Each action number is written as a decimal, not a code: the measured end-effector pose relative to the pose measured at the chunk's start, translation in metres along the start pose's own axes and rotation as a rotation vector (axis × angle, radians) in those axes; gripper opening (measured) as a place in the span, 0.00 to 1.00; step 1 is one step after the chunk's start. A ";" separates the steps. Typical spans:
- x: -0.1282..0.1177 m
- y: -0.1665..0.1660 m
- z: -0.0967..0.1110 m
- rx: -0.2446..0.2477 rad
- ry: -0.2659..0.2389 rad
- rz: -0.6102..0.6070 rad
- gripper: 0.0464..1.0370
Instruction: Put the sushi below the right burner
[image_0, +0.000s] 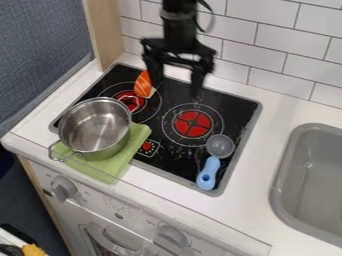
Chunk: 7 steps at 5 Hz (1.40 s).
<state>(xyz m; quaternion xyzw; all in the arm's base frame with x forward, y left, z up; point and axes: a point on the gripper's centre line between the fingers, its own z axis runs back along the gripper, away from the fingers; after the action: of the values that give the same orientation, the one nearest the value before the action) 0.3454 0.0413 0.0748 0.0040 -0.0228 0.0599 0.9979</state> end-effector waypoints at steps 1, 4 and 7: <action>0.026 0.017 -0.002 0.042 -0.012 -0.063 0.96; 0.043 0.044 -0.032 0.100 0.061 -0.140 0.96; 0.037 0.057 -0.062 0.132 0.159 -0.142 0.96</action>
<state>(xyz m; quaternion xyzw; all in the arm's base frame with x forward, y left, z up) 0.3785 0.1035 0.0149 0.0668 0.0609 -0.0094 0.9959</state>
